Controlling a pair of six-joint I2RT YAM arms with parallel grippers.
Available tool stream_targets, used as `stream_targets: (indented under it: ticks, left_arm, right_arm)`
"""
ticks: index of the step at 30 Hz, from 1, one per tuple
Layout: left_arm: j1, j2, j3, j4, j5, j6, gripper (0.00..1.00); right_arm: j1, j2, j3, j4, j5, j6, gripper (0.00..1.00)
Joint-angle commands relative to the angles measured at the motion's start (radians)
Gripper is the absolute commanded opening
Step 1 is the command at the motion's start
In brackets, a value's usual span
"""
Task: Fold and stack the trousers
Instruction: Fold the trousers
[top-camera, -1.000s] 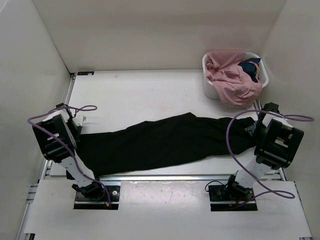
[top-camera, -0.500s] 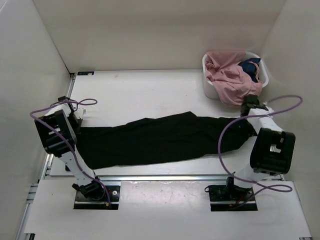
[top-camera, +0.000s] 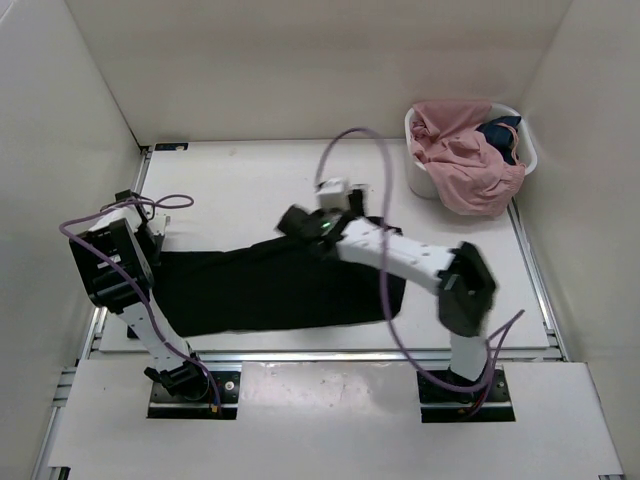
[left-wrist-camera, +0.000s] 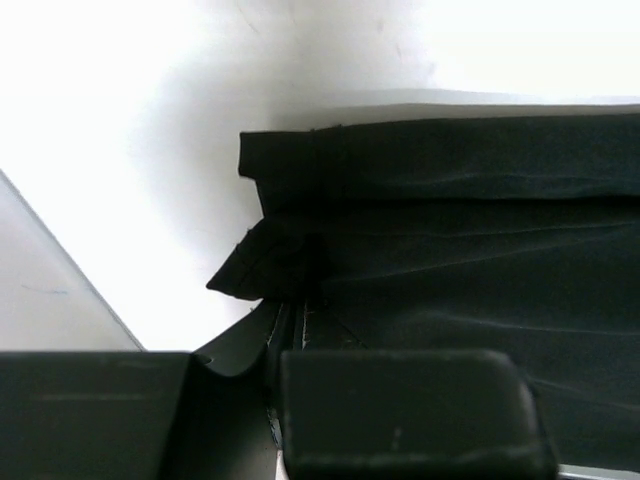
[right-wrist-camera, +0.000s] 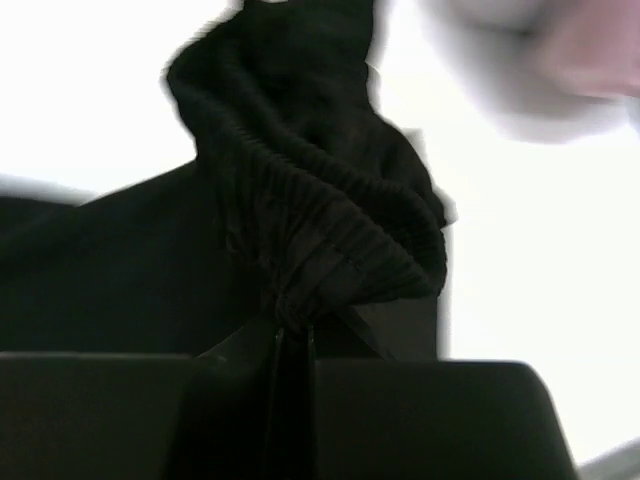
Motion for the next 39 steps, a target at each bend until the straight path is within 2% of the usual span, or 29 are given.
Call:
stream_targets:
  ticks: [1,5,9,10,11,12,14,15,17,19,25,27,30,32,35,36,39]
  left_arm:
    - [-0.015,0.006,0.047,0.018,0.015,-0.009,0.15]
    - [-0.024,0.017,0.065,0.018,0.006,0.0,0.15]
    - [-0.024,0.038,0.105,0.009,-0.003,0.0,0.15]
    - [-0.024,0.038,0.117,0.009,-0.003,0.0,0.15]
    - [-0.024,0.038,0.117,0.009,-0.003,-0.009,0.15]
    - [-0.024,0.038,0.117,0.009,-0.003,-0.009,0.17]
    - [-0.024,0.038,0.117,0.009,-0.003,-0.018,0.18]
    - [-0.024,0.038,0.117,0.009,-0.003,-0.018,0.19]
    - [-0.024,0.038,0.107,0.009,-0.015,-0.018,0.23]
    - [-0.024,0.038,0.107,0.009,-0.028,-0.018,0.26]
    - [-0.024,-0.02,0.11,-0.001,-0.064,-0.031,0.51]
    - [-0.024,-0.06,0.134,-0.001,-0.077,-0.041,0.61]
    - [-0.024,-0.115,0.177,-0.01,-0.123,-0.041,0.68]
    - [-0.024,-0.165,0.218,-0.01,-0.143,-0.041,0.69]
    - [-0.034,-0.23,0.278,-0.043,-0.124,-0.041,0.69]
    - [-0.048,-0.256,0.301,-0.089,-0.039,-0.041,0.68]
    - [-0.073,-0.357,0.364,-0.201,0.154,0.026,0.68]
  right_arm:
    - [0.15,0.15,0.147,-0.096,0.037,0.073,0.0]
    - [0.247,0.325,0.269,-0.041,-0.066,0.02,0.0]
    - [0.291,0.393,0.327,-0.032,-0.104,-0.058,0.0]
    - [0.291,0.406,0.327,-0.01,-0.135,-0.079,0.03]
    - [0.291,0.407,0.327,0.049,-0.175,-0.108,0.1]
    - [0.291,0.407,0.315,0.083,-0.216,-0.14,0.29]
    - [0.291,0.407,0.314,0.144,-0.279,-0.229,0.38]
    - [0.291,0.407,0.314,0.16,-0.28,-0.253,0.51]
    - [0.3,0.376,0.324,0.229,-0.321,-0.359,0.72]
    - [0.3,0.315,0.313,0.264,-0.391,-0.446,0.79]
    - [0.3,0.033,0.175,0.393,-0.473,-0.511,0.8]
    - [0.279,-0.055,0.117,0.393,-0.473,-0.461,0.8]
    - [0.221,-0.127,-0.032,0.357,-0.493,-0.361,0.77]
    - [0.19,-0.147,-0.144,0.356,-0.531,-0.343,0.74]
    - [0.163,-0.147,-0.213,0.37,-0.569,-0.343,0.69]
    - [0.162,-0.147,-0.238,0.385,-0.588,-0.364,0.69]
    - [0.152,-0.078,-0.22,0.441,-0.637,-0.437,0.6]
